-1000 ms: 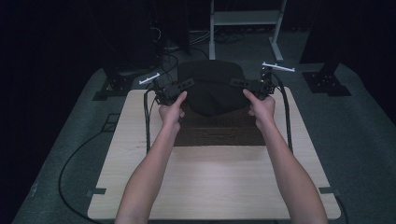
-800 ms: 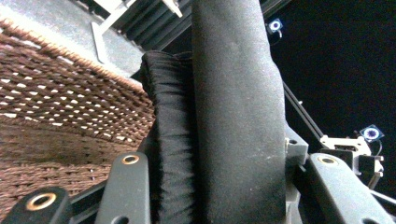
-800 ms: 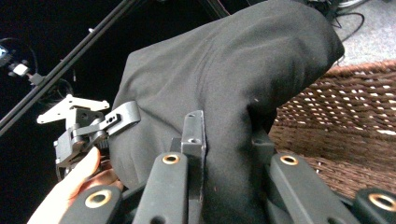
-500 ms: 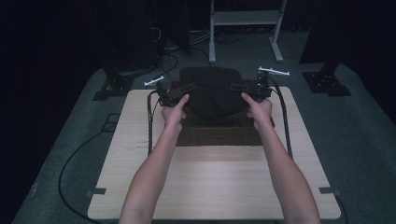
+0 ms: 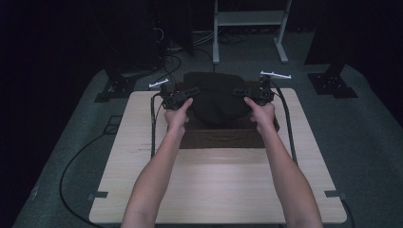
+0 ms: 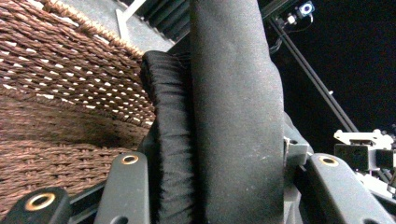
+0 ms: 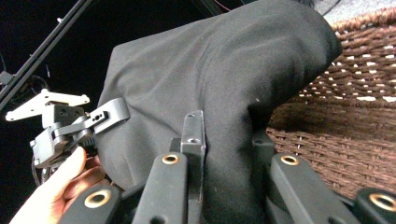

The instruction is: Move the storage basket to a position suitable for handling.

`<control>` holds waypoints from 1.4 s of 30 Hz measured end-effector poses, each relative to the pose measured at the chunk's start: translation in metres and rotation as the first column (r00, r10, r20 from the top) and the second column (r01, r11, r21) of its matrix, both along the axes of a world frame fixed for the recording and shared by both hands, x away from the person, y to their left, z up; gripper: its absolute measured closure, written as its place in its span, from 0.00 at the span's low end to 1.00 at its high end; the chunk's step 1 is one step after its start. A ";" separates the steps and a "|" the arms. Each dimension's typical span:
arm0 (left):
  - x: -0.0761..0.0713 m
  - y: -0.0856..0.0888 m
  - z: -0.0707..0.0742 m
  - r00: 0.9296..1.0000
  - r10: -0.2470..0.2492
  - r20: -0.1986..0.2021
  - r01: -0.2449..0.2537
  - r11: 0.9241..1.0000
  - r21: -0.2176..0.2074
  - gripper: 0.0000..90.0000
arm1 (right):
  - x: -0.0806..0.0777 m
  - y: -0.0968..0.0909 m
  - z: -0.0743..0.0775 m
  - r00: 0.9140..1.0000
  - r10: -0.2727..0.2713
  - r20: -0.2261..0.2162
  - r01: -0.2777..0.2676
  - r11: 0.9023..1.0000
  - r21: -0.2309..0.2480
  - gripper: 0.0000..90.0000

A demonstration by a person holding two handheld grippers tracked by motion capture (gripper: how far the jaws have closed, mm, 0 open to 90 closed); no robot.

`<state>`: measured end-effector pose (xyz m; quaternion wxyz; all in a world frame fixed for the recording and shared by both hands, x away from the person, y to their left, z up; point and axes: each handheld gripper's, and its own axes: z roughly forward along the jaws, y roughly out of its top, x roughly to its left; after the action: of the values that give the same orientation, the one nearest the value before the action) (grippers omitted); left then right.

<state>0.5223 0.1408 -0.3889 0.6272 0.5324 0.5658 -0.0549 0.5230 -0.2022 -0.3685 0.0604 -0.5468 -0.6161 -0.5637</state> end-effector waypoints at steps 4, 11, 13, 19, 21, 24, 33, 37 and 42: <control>0.000 -0.001 -0.001 1.000 0.001 -0.006 -0.001 1.000 0.005 0.57 | 0.001 0.000 -0.002 1.000 0.000 -0.008 0.000 1.000 -0.010 0.83; 0.000 -0.002 -0.003 1.000 0.003 -0.015 -0.003 1.000 0.023 0.56 | 0.001 0.000 -0.003 1.000 0.002 -0.022 -0.002 1.000 -0.023 0.82; 0.000 -0.002 -0.004 1.000 0.001 -0.018 -0.001 0.999 0.032 0.55 | 0.002 0.000 -0.005 1.000 0.002 -0.030 -0.002 1.000 -0.028 0.82; 0.001 -0.003 -0.006 0.999 0.000 -0.036 0.001 0.999 0.045 0.55 | 0.002 0.000 -0.007 0.999 0.002 -0.040 -0.004 0.999 -0.039 0.82; 0.001 -0.004 -0.006 0.999 0.005 -0.042 -0.003 0.999 0.043 0.55 | 0.002 -0.001 -0.007 0.999 0.003 -0.043 -0.005 0.999 -0.040 0.82; 0.002 -0.005 -0.007 0.998 0.015 -0.054 -0.012 0.998 0.059 0.55 | 0.002 -0.001 -0.009 0.999 0.002 -0.050 -0.004 0.999 -0.040 0.82; 0.002 -0.004 -0.007 0.998 0.018 -0.062 -0.014 0.998 0.066 0.54 | 0.002 -0.001 -0.010 0.998 0.004 -0.057 -0.006 0.999 -0.048 0.82; 0.002 -0.005 -0.007 0.997 0.025 -0.074 -0.019 0.997 0.072 0.54 | 0.003 -0.001 -0.011 0.998 0.004 -0.065 -0.008 0.998 -0.055 0.82; 0.001 -0.006 -0.007 0.997 0.025 -0.070 -0.018 0.995 0.100 0.53 | 0.004 -0.001 -0.013 0.998 0.003 -0.069 -0.007 0.998 -0.060 0.82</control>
<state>0.5232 0.1350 -0.3960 0.5800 0.5545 0.5955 -0.0386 0.5266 -0.2036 -0.3812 0.0669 -0.5659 -0.6317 -0.5255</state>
